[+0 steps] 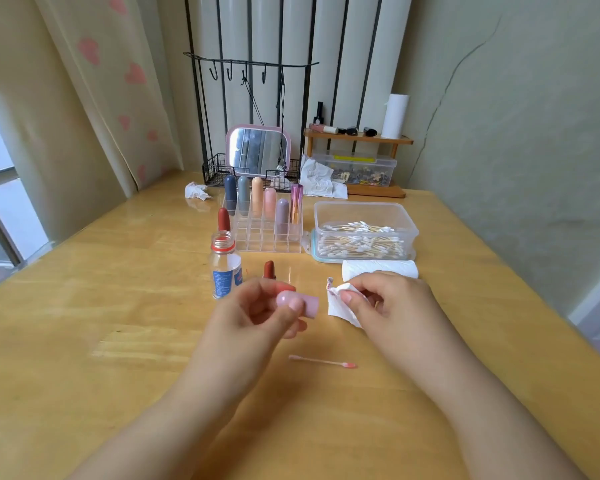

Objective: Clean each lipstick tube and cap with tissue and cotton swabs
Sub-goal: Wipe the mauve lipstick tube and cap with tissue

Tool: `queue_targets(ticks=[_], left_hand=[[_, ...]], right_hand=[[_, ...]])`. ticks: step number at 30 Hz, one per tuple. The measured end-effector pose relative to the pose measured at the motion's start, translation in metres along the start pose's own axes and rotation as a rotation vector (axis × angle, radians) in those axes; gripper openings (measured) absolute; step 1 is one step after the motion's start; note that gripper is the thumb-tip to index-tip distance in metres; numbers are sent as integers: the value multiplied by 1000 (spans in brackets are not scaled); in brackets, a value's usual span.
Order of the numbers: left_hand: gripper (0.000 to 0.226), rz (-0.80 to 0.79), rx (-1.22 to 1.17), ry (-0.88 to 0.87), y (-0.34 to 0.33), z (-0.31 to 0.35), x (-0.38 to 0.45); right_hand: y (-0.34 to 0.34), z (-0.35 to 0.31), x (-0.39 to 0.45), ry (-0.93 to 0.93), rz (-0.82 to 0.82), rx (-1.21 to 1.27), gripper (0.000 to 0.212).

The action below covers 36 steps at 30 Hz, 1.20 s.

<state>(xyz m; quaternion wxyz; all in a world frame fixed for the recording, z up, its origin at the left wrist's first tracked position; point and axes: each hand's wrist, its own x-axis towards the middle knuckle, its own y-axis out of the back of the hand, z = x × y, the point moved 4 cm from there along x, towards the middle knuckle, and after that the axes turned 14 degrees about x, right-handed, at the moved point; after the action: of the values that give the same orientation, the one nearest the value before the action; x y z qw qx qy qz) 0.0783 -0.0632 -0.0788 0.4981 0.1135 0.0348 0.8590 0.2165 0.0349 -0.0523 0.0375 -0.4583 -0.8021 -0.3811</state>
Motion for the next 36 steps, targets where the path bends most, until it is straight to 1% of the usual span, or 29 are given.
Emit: queue_targets(ticks=[2, 4, 6, 8, 11, 14, 17, 19, 21, 24, 26, 29, 32, 34, 36], left_hand=[[32, -3, -174, 87, 2, -2, 2], [31, -50, -337, 177, 1, -3, 3], [28, -106, -442, 231, -1, -3, 3], [27, -142, -497, 251, -3, -1, 2], [29, -176, -534, 238, -6, 3, 0], [30, -195, -534, 227, -7, 6, -2], [30, -208, -506, 231, -6, 9, -4], [33, -218, -456, 221, -6, 12, -5], [36, -225, -411, 202, -5, 14, -7], [37, -216, -405, 191, -5, 15, -7], [37, -196, -418, 200, -3, 14, -6], [35, -180, -437, 188, 1, 12, -2], [28, -197, -404, 149, 2, 11, -2], [23, -225, -387, 112, 1, 11, -2], [26, -243, -387, 80, 1, 10, -3]], right_hand=[[3, -5, 0, 35, 34, 44, 16], [5, -11, -1, 74, 93, 98, 8], [6, -16, -3, 118, 145, 157, 13], [6, -23, -6, 195, 197, 152, 17], [4, -35, -8, 348, 250, 75, 7], [0, -40, -11, 452, 238, 27, 12], [-1, -43, -12, 469, 254, 4, 10], [-2, -44, -13, 488, 299, -23, 7], [-2, -44, -14, 519, 316, -25, 8], [-6, -43, -14, 533, 243, 26, 16], [-7, -42, -14, 489, 139, 100, 23], [-8, -40, -12, 372, 1, 300, 25], [-7, -36, -9, 142, -31, 549, 15], [-8, -32, -7, -19, -19, 694, 16], [-8, -28, -7, -151, -8, 747, 19]])
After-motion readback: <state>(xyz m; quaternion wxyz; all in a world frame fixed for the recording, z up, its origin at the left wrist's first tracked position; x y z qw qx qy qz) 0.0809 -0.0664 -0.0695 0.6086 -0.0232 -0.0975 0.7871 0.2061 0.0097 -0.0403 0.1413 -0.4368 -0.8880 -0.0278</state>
